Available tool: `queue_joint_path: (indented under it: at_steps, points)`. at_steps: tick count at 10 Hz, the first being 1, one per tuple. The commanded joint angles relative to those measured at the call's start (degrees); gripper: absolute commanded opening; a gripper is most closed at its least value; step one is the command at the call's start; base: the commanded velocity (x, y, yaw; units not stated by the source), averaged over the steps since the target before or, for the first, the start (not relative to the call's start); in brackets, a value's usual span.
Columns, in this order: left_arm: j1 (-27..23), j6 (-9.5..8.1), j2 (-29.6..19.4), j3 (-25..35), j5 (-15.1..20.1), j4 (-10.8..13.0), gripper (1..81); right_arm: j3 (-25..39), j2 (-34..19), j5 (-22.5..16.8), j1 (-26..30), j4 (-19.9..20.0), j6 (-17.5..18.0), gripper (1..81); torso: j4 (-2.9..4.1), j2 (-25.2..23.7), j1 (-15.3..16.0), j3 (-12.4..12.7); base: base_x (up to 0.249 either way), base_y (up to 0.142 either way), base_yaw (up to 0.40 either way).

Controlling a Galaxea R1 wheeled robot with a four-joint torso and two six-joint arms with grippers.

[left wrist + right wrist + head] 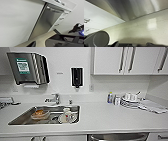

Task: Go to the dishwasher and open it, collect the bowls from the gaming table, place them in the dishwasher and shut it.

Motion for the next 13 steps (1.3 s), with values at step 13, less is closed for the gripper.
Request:
queue_joint_path:
  at_steps: [13]
  points:
    - [-7.0,-3.1,0.8,-1.6,-5.8,2.5,81.1,6.7,-2.8,-27.4,31.2,0.8,25.1,81.1,0.0,0.0,0.0,0.0,0.0,0.0,0.0]
